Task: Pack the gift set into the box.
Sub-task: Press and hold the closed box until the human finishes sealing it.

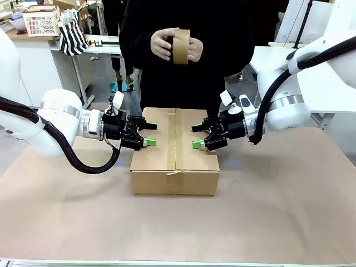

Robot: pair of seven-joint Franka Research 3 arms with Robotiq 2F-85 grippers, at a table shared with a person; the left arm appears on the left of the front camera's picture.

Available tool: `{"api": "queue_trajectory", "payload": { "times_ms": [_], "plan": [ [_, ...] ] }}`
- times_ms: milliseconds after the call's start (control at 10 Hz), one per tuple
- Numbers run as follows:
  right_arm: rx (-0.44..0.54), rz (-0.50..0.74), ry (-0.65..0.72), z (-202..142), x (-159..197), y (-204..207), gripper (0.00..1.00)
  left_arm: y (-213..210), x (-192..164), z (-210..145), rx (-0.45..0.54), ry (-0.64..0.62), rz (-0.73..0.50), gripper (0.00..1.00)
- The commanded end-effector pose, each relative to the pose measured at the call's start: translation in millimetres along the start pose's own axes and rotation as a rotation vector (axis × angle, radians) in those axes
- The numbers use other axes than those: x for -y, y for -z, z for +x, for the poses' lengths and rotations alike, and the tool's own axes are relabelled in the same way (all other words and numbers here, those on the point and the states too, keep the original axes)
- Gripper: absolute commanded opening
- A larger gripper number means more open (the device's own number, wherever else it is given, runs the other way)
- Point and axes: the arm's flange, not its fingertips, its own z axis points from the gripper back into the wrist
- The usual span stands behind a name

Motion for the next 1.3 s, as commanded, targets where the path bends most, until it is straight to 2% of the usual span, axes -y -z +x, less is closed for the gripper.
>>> {"api": "queue_trajectory", "payload": {
  "times_ms": [0,1200],
  "plan": [
    [-0.018,-0.011,0.000,-1.9,-2.2,1.1,1.00,0.2,0.6,-3.2,0.001,-0.009,0.007,1.00],
    [-0.018,-0.011,0.000,-1.9,-2.2,1.1,1.00,0.2,0.6,-3.2,0.001,-0.009,0.007,1.00]
  ]
}}
